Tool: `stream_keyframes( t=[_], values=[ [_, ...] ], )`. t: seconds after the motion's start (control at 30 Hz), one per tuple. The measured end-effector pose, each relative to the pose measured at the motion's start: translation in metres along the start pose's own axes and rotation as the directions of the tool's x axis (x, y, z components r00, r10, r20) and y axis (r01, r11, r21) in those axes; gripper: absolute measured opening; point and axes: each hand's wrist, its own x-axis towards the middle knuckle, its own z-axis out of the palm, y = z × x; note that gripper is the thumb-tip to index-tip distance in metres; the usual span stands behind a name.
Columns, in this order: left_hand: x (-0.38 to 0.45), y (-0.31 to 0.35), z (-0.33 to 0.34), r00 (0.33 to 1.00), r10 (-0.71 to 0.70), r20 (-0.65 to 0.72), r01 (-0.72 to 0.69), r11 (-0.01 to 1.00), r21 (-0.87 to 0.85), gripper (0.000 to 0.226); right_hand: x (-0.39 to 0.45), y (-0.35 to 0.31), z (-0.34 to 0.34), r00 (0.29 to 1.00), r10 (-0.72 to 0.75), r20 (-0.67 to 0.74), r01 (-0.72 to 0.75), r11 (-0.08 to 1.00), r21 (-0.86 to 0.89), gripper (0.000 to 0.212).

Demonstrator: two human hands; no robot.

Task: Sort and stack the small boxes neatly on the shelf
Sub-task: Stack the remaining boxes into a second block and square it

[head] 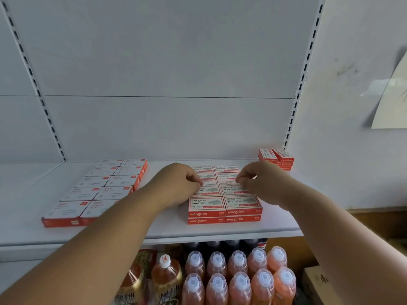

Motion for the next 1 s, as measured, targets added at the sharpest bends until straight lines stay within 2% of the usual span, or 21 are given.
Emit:
stream_keyframes(
  t=[0.1, 0.2, 0.3, 0.43, 0.5, 0.57, 0.63, 0.73, 0.8, 0.9, 1.0],
  values=[
    [0.008, 0.015, -0.002, 0.996, 0.07, -0.061, -0.064, 0.994, 0.092, 0.014, 0.002, 0.006, -0.008, 0.986, -0.029, -0.162, 0.02, 0.998, -0.055, 0.017],
    [0.017, 0.039, 0.003, 0.988, 0.155, -0.024, -0.151, 0.98, 0.132, 0.012, 0.004, 0.014, -0.02, 0.956, -0.069, -0.284, 0.049, 0.996, -0.08, 0.018],
    [0.028, 0.066, 0.011, 0.975, 0.223, 0.019, -0.223, 0.965, 0.139, 0.013, 0.009, 0.03, -0.036, 0.941, -0.05, -0.336, 0.042, 0.999, -0.03, 0.011],
    [0.053, 0.104, 0.028, 0.974, 0.218, 0.059, -0.224, 0.966, 0.127, 0.016, 0.024, 0.067, -0.06, 0.934, -0.011, -0.356, 0.006, 1.0, -0.016, 0.007],
    [0.068, 0.122, 0.042, 0.982, 0.175, 0.076, -0.183, 0.975, 0.125, 0.019, 0.037, 0.085, -0.068, 0.931, 0.034, -0.363, -0.042, 0.999, -0.015, 0.006],
    [0.084, 0.14, 0.058, 0.989, 0.115, 0.09, -0.127, 0.98, 0.15, 0.02, 0.052, 0.099, -0.073, 0.939, 0.119, -0.323, -0.129, 0.992, -0.008, 0.017],
    [0.101, 0.154, 0.075, 0.993, 0.043, 0.112, -0.072, 0.96, 0.269, 0.022, 0.065, 0.109, -0.076, 0.951, 0.181, -0.252, -0.198, 0.979, -0.045, 0.034],
    [0.121, 0.167, 0.096, 0.983, -0.097, 0.154, 0.024, 0.908, 0.418, 0.041, 0.08, 0.119, -0.077, 0.97, 0.192, -0.151, -0.204, 0.977, -0.068, 0.031],
    [0.131, 0.172, 0.105, 0.971, -0.182, 0.157, 0.107, 0.911, 0.398, 0.046, 0.087, 0.127, -0.077, 0.979, 0.18, -0.098, -0.184, 0.982, -0.038, 0.03],
    [0.137, 0.175, 0.111, 0.957, -0.262, 0.123, 0.21, 0.921, 0.328, 0.035, 0.094, 0.14, -0.084, 0.985, 0.162, -0.064, -0.155, 0.982, 0.113, 0.018],
    [0.14, 0.173, 0.111, 0.95, -0.306, 0.063, 0.3, 0.95, 0.087, 0.016, 0.097, 0.148, -0.09, 0.983, 0.166, -0.075, -0.132, 0.935, 0.329, 0.012]
  ],
)
